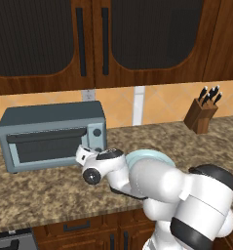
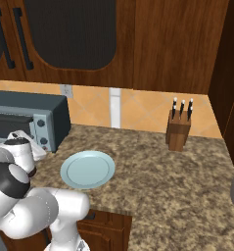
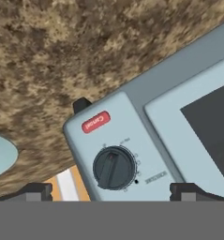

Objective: Pick up the kebab skewer and baguette bread, and place them inside the toaster oven. Close the toaster oven door and start by setting the timer.

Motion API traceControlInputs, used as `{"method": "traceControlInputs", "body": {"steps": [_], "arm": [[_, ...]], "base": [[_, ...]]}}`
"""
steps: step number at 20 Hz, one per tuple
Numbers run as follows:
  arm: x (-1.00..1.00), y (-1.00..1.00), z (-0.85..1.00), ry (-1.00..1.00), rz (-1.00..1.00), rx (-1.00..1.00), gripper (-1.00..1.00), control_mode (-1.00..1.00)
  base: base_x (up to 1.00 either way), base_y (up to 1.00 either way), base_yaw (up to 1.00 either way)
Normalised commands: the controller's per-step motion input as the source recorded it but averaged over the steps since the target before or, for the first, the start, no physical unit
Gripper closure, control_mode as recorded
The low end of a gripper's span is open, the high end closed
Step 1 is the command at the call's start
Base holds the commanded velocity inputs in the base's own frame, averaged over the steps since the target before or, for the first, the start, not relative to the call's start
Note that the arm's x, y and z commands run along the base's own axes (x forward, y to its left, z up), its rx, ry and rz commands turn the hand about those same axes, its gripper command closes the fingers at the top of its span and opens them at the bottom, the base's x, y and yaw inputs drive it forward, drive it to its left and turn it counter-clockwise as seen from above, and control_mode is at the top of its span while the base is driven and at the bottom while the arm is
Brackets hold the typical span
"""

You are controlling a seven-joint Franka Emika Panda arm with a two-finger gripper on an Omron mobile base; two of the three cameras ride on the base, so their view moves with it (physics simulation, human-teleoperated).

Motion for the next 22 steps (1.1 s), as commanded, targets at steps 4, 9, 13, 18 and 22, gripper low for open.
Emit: {"method": "traceControlInputs", "body": {"steps": [4,9,13,18,22], "arm": [[0.09,-0.03,-0.01,-0.03,0.01,0.00,-1.00,-1.00],[0.05,0.00,-0.14,-0.02,0.01,0.00,-1.00,-1.00],[0.13,0.00,-0.17,-0.02,0.01,0.00,-1.00,-1.00],[0.18,0.00,-0.03,-0.03,0.02,0.00,-1.00,-1.00],[0.06,0.00,-0.06,-0.04,0.01,0.00,-1.00,-1.00]], "base": [[0.00,0.00,0.00],[0.00,0.00,0.00],[0.00,0.00,0.00],[0.00,0.00,0.00],[0.00,0.00,0.00]]}}
